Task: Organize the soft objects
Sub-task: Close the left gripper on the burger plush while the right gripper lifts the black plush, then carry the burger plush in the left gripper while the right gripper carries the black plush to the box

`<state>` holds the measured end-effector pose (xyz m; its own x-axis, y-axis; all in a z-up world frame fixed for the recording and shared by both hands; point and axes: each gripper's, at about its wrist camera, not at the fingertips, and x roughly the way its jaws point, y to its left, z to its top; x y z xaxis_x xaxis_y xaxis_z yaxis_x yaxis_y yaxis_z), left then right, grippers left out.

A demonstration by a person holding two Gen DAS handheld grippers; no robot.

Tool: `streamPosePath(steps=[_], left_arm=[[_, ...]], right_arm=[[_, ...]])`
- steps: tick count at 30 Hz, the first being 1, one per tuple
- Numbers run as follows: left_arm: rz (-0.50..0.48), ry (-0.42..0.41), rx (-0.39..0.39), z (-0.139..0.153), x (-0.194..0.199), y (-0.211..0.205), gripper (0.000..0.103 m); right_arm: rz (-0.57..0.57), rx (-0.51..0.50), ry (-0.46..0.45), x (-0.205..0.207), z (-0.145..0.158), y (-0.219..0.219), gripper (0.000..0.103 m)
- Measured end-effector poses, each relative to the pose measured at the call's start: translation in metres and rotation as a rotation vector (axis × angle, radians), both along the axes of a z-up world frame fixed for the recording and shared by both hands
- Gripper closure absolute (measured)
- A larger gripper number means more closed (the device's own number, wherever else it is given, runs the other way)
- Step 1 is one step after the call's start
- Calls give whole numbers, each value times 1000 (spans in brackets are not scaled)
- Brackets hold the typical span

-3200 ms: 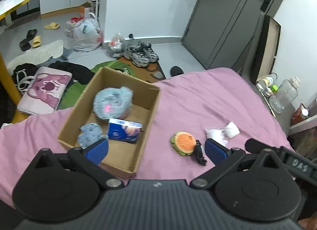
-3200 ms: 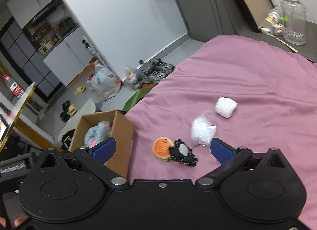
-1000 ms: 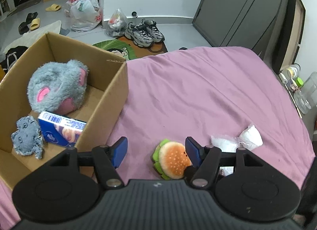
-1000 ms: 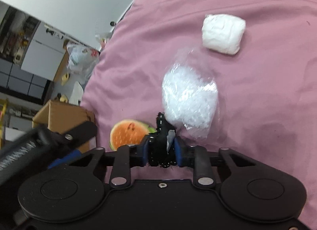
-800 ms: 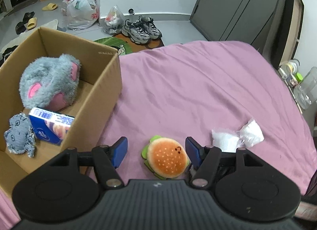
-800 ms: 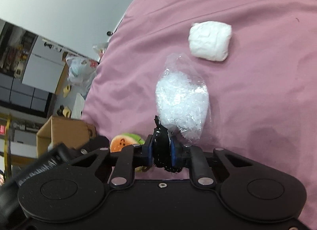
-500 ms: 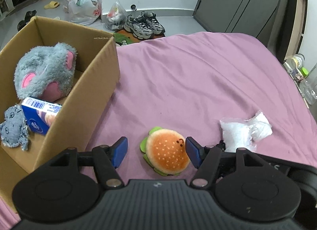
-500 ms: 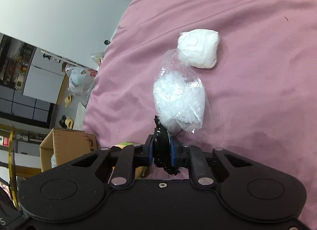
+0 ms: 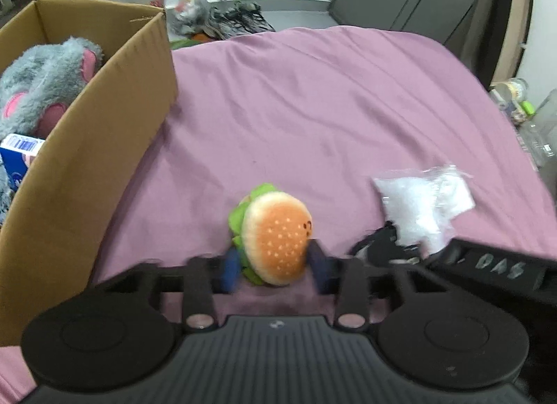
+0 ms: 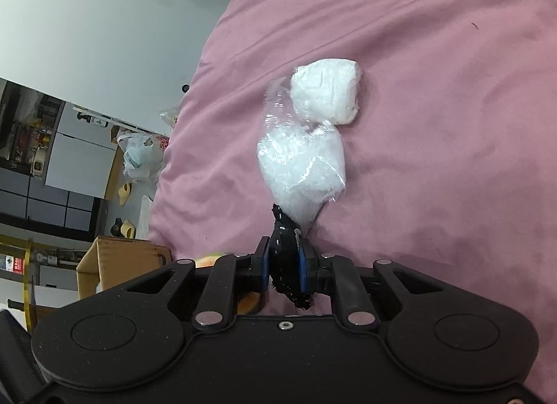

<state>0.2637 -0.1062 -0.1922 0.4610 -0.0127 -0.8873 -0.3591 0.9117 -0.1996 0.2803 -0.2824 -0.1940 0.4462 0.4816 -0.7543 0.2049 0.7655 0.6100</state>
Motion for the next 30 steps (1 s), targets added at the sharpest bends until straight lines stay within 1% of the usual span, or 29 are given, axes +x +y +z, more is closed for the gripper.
streamPosePath(steps=[1, 2, 6, 10, 12, 16, 19, 25, 30], left_arm=[[1, -5, 6, 5, -2, 1, 76], [1, -8, 16, 9, -3, 1, 78], [-8, -27, 4, 24, -15, 5, 78], [-16, -47, 3, 39, -28, 10, 78], [-13, -54, -1, 48, -36, 16, 78], [-12, -76, -13, 67, -54, 30, 78], [-6, -91, -22, 80, -63, 39, 78], [0, -128, -32, 103, -78, 59, 78], [12, -149, -34, 116, -88, 77, 78]], right_arm=[[2, 1, -9, -2, 2, 0, 87], [6, 1, -14, -4, 3, 1, 87], [25, 12, -33, -13, 10, 4, 87], [50, 17, -80, -24, 26, 8, 87], [58, 49, -86, -27, 31, 9, 87], [62, 74, -114, -31, 45, 10, 87], [65, 53, -158, -34, 60, 14, 87], [85, 46, -181, -44, 76, 38, 87], [119, 37, -217, -43, 91, 62, 87]])
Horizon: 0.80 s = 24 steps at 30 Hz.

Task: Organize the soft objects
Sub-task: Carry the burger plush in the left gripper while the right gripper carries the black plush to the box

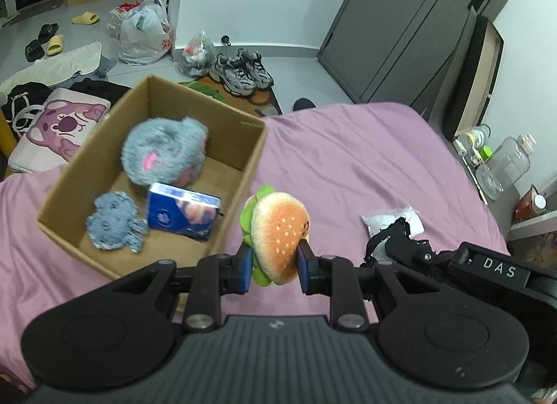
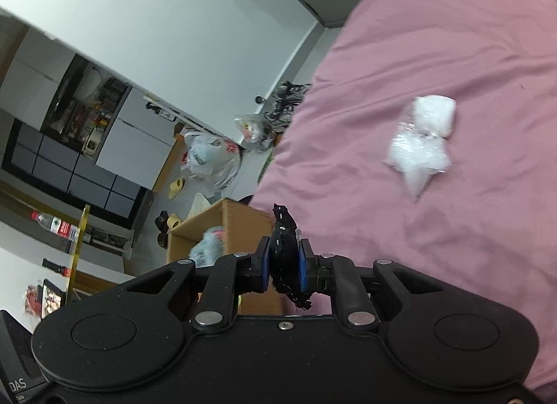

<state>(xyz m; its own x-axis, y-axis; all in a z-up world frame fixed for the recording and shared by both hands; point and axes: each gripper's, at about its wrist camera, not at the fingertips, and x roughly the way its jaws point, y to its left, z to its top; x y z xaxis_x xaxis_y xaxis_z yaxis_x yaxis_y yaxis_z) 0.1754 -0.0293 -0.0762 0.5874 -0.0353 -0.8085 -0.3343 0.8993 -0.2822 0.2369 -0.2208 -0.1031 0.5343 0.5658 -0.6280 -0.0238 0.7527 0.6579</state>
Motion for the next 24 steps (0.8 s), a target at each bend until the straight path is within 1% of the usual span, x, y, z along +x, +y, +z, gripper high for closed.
streamPosePath(steps=[10, 12, 17, 24], left_arm=[[62, -21, -9, 16, -14, 46, 78], [71, -22, -13, 17, -16, 56, 78], [93, -23, -30, 20, -19, 82, 78], [118, -22, -57, 18, -20, 113, 78]], right_arm=[[49, -11, -30, 2, 16, 41, 87], [57, -10, -34, 2, 19, 48, 87], [80, 27, -33, 0, 29, 65, 87], [114, 15, -50, 3, 40, 92, 87]])
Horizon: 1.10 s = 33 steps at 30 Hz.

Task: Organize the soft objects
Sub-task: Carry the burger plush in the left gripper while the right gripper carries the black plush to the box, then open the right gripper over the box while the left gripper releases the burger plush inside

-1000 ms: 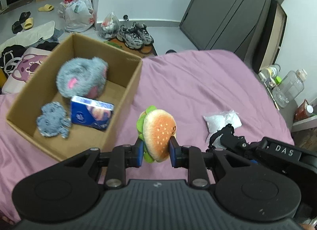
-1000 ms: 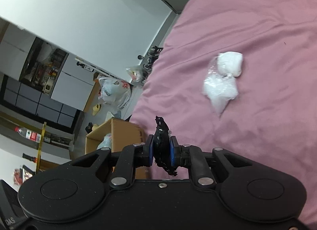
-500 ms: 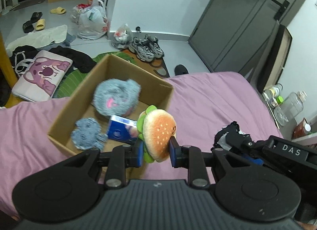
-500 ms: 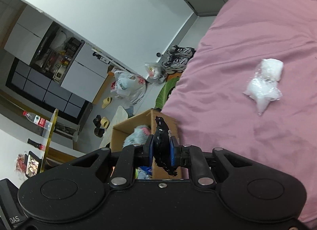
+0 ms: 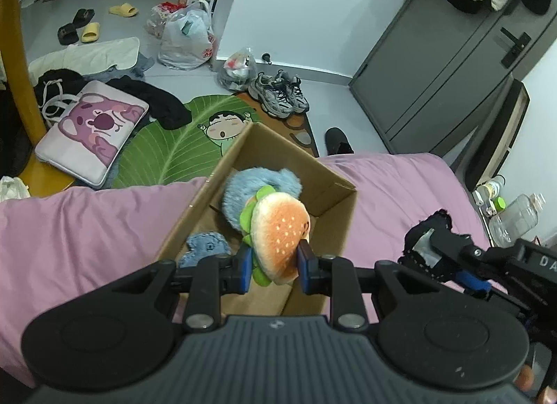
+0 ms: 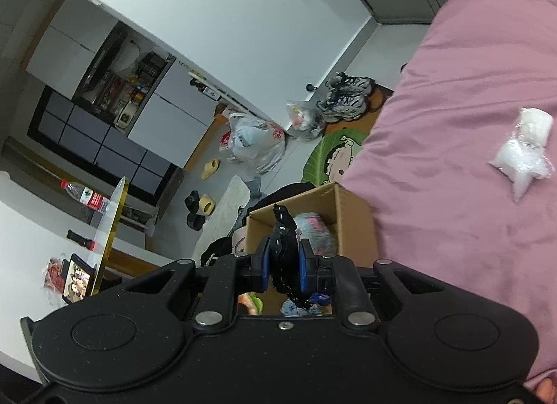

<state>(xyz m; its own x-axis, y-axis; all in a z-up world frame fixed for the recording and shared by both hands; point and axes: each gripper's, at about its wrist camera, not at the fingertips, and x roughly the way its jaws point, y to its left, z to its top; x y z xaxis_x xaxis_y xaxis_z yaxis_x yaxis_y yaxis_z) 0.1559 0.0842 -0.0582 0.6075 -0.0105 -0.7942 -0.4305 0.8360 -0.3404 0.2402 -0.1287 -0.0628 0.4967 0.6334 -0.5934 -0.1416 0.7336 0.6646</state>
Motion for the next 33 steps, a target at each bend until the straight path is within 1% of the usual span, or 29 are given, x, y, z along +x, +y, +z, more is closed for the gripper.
streamPosePath(steps=[7, 12, 16, 20, 24, 29, 31, 33], left_arm=[[5, 27, -31, -15, 1, 18, 78], [13, 45, -52, -25, 4, 30, 78], [5, 59, -62, -30, 8, 36, 78], [-16, 61, -52, -33, 10, 38, 78], [-22, 83, -70, -41, 12, 41, 78], [-35, 96, -78, -47, 13, 39, 78], [-43, 99, -78, -48, 13, 36, 78], [-50, 103, -81, -49, 13, 34, 78]], right_arm=[[27, -35, 24, 4, -6, 23, 87], [50, -56, 80, 1, -22, 37, 86], [75, -118, 132, -2, -37, 50, 76], [73, -140, 168, -6, -48, 52, 75], [73, -154, 163, -9, -47, 52, 58], [68, -158, 153, -7, -45, 50, 57], [61, -160, 148, -7, -44, 47, 52], [52, -160, 147, -7, -43, 44, 51]])
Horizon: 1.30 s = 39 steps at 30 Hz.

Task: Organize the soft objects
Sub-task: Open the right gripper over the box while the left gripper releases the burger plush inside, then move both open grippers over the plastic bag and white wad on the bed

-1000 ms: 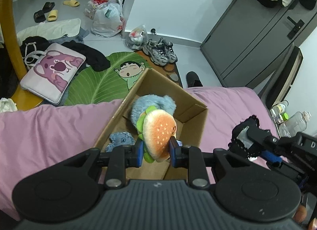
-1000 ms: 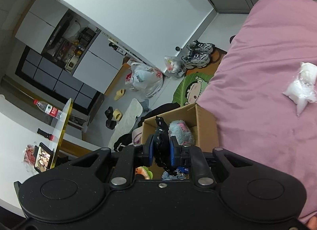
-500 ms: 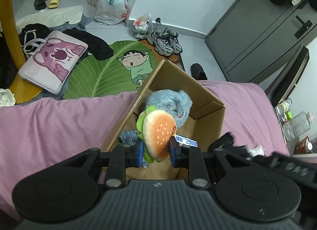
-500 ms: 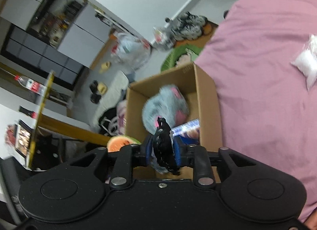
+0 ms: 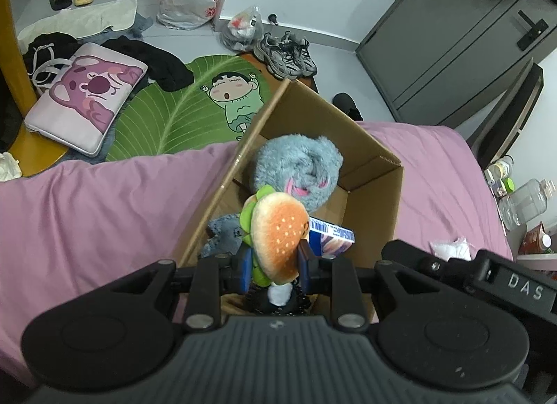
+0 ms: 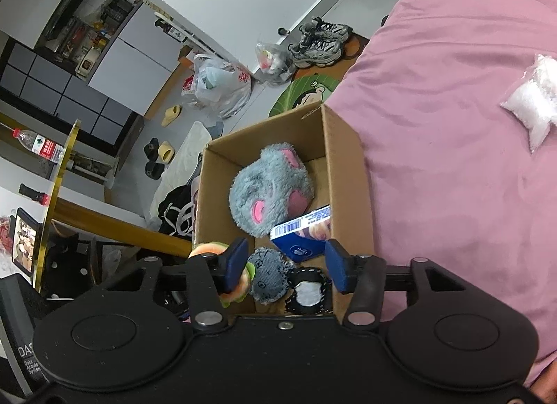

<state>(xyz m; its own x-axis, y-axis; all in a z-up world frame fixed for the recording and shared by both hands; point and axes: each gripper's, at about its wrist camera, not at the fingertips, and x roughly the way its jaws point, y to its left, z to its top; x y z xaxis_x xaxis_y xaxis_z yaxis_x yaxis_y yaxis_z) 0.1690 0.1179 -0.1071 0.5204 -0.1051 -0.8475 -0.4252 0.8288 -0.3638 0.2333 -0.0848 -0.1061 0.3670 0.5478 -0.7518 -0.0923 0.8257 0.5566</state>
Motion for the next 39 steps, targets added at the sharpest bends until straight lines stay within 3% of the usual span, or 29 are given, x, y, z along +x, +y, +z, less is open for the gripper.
streamPosePath(steps=[7, 9, 13, 15, 24, 29, 36, 39], left_arm=[[-8, 38, 58, 1, 2, -11, 74], [-20, 35, 39, 2, 1, -12, 72], [3, 34, 72, 10, -2, -14, 40], [17, 17, 81, 16, -6, -15, 34], [15, 10, 126, 33, -10, -31, 31], [16, -10, 151, 42, -14, -44, 23], [-2, -18, 189, 51, -17, -63, 22], [-9, -27, 208, 55, -18, -71, 21]], right_arm=[[-20, 3, -13, -2, 4, -13, 44], [-25, 7, -17, -3, 5, -18, 43], [-34, 18, -28, -5, 10, -28, 43], [-44, 24, -38, -6, 13, -34, 43], [-92, 35, -76, -11, 22, -69, 32], [-81, -2, -122, -15, 30, -80, 26], [-79, -21, -168, -18, 35, -97, 8], [-80, -36, -179, -18, 35, -104, 6]])
